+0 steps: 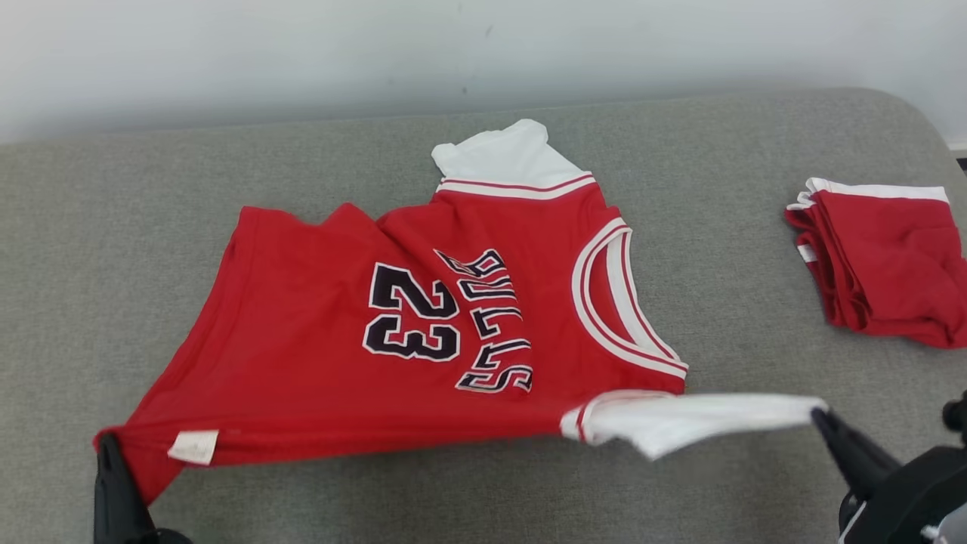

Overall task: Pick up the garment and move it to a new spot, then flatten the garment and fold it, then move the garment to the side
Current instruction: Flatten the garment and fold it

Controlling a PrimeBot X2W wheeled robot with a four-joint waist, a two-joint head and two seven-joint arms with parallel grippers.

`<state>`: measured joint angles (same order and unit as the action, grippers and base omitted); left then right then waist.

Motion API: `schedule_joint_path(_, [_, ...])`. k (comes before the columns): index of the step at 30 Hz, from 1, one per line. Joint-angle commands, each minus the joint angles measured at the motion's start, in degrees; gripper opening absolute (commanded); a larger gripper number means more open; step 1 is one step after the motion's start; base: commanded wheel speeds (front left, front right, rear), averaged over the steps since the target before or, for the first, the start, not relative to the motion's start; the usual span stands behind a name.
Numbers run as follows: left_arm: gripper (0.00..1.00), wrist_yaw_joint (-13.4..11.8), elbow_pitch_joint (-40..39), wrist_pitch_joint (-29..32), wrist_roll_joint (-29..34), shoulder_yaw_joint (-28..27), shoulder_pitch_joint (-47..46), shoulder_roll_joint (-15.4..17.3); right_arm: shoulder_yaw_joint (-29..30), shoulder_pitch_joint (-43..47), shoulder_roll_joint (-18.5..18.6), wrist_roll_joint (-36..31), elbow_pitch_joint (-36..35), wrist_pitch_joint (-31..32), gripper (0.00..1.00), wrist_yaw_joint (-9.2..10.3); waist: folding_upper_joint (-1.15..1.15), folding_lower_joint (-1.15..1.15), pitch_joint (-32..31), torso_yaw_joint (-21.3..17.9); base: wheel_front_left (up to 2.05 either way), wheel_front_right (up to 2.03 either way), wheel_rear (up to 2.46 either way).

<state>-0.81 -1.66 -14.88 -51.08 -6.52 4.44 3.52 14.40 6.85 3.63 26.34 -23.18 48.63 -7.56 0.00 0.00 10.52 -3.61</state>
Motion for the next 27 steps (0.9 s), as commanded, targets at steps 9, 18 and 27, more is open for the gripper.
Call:
schedule_joint_path(9, [0.0, 2.42, 1.83, -0.27, 4.3, 6.42, -0.47, -0.58, -3.09, -1.9, 0.09, -0.38, 3.09, -2.68, 0.0, 0.15, 0.0, 0.0, -0.1, 1.18, 0.0, 0.0, 0.0])
schedule_joint_path(18, [1.0, -0.38, 11.98, 2.53, 12.39, 12.07, 0.15, 2.52, -5.08, -1.13, 1.27, -3.49, 6.26, -1.35, 0.0, 0.15, 0.0, 0.0, 0.93, 1.76, 0.0, 0.0, 0.0])
schedule_joint_path(27, [1.0, -6.21, 13.52, 4.85, 17.01, 10.8, 1.74, 7.42, -2.69, -0.82, 1.53, -6.89, 6.79, -1.08, 1.0, 0.15, 0.0, 0.0, 0.82, 3.29, 0.0, 0.0, 0.0])
